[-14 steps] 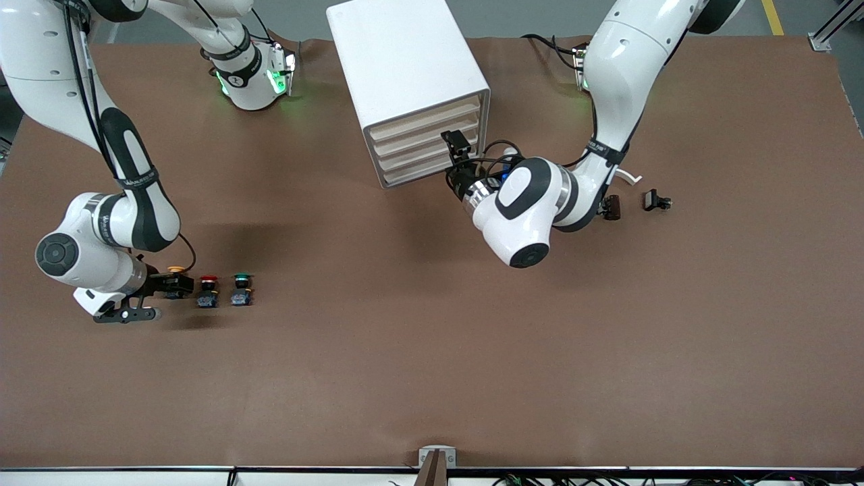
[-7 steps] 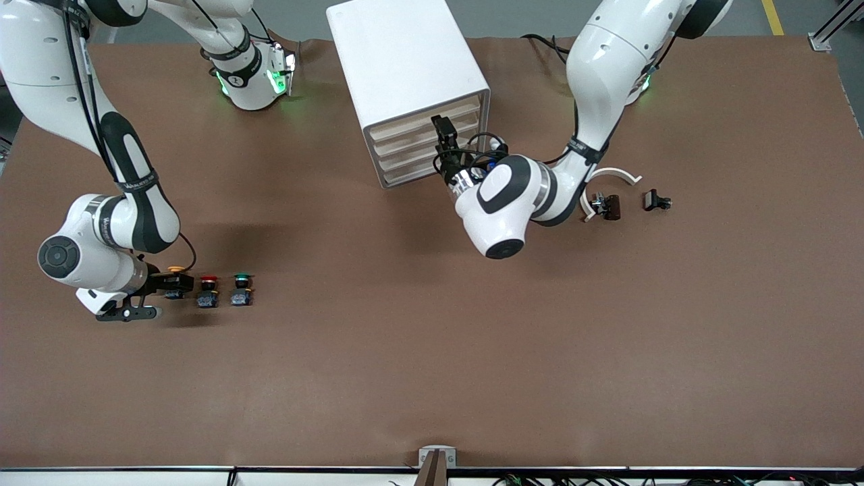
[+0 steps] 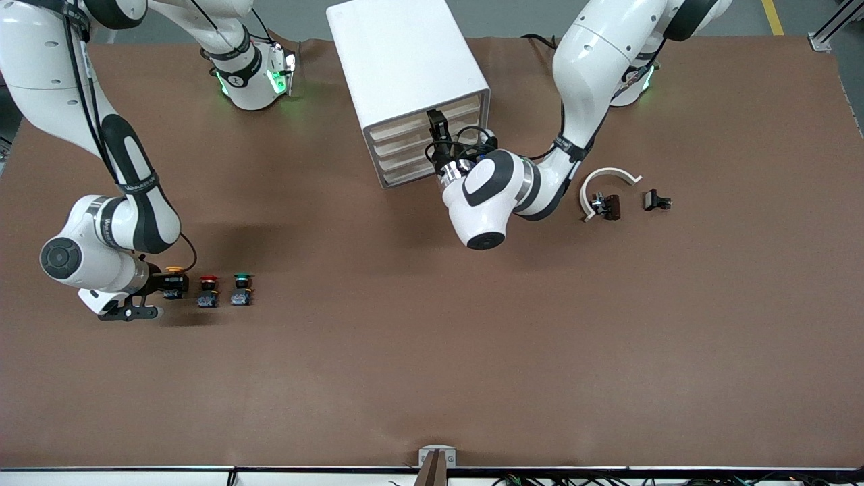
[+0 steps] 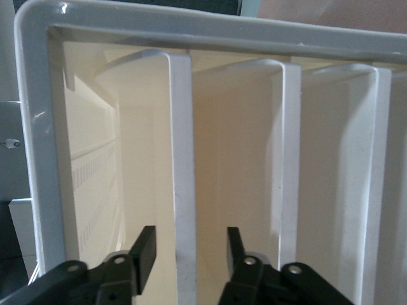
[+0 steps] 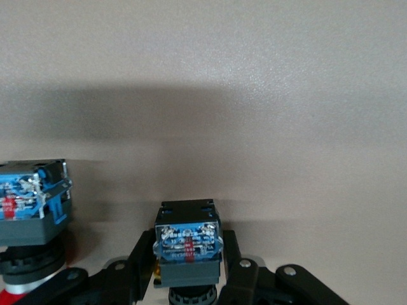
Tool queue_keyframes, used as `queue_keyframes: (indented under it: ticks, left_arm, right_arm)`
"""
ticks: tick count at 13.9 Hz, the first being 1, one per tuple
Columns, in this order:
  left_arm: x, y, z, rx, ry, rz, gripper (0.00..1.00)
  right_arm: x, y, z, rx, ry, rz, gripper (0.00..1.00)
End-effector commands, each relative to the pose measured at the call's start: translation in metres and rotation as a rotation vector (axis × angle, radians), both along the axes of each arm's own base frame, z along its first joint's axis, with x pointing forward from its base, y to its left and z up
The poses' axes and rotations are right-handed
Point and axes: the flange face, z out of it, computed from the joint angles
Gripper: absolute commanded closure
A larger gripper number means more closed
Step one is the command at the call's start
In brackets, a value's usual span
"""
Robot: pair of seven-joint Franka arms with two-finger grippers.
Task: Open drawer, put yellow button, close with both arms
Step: 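Pull the drawer open with the left gripper while the right gripper lifts the button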
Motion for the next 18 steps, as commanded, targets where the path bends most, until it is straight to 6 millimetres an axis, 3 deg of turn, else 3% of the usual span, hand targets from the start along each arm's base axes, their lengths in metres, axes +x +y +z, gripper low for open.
queue_keyframes:
  ticks: [1,5,11,16,18]
  left_arm:
    - [-0.001,-0.003,0.004,-0.008,0.018,0.002,1.00]
    - [0.002,-0.001,0.004,-0.013,0.003,-0.004,1.00]
    - [0.051,0.037,0.008,0.003,-0.049,0.085,1.00]
    - [0.095,0.069,0.021,-0.010,-0.102,0.176,1.00]
    - [0.109,0.077,0.023,-0.029,-0.135,0.206,1.00]
  right_arm:
    - [0.005,0.001,0.003,0.003,-0.004,0.011,0.63]
    - [0.018,0.007,0.032,0.003,-0.005,0.020,0.62]
    - [0.017,0.058,0.126,0.003,0.136,0.038,0.62]
    - [-0.014,0.144,0.210,-0.073,0.210,-0.115,0.62]
    - [-0.033,0.197,0.250,-0.130,0.242,-0.185,0.62]
